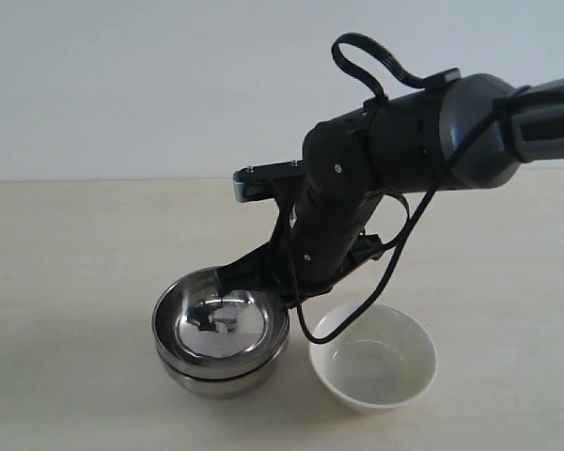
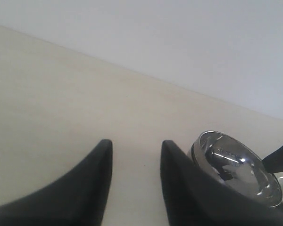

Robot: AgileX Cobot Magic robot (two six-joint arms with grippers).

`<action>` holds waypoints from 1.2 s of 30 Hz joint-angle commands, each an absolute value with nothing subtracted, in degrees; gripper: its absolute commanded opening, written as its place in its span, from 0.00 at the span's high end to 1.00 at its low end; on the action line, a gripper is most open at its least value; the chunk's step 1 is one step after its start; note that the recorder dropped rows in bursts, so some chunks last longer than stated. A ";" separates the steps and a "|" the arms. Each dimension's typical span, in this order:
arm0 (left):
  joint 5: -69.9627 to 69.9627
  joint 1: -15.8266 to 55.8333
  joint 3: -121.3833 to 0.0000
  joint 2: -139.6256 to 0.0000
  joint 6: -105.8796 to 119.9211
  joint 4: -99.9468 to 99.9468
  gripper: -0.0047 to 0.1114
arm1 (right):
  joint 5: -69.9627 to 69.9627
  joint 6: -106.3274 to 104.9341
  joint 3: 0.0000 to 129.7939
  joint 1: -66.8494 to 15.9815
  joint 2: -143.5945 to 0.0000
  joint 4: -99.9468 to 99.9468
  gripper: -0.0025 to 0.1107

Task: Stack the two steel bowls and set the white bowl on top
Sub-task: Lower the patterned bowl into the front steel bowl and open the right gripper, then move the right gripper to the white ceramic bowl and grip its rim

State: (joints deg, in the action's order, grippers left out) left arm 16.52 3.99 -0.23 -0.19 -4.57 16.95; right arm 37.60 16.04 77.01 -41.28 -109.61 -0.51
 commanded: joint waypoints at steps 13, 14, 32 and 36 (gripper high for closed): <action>16.33 3.83 0.00 0.00 -4.50 17.14 0.68 | 30.68 8.83 77.23 -45.15 -104.52 -7.60 0.98; 16.33 3.83 0.00 0.00 -4.50 17.14 0.68 | 31.11 8.33 77.23 -45.17 -104.52 -6.88 0.98; 16.33 3.83 0.00 0.00 -4.50 17.14 0.68 | 65.14 27.92 74.11 -38.19 -96.60 21.53 0.98; 16.33 3.83 0.00 0.00 -4.50 17.14 0.68 | 59.81 28.03 68.80 -36.84 -96.60 21.21 0.98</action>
State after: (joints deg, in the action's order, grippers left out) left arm 16.52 3.99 -0.23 -0.19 -4.57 16.95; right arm 62.90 27.63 71.80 -37.83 -97.07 20.97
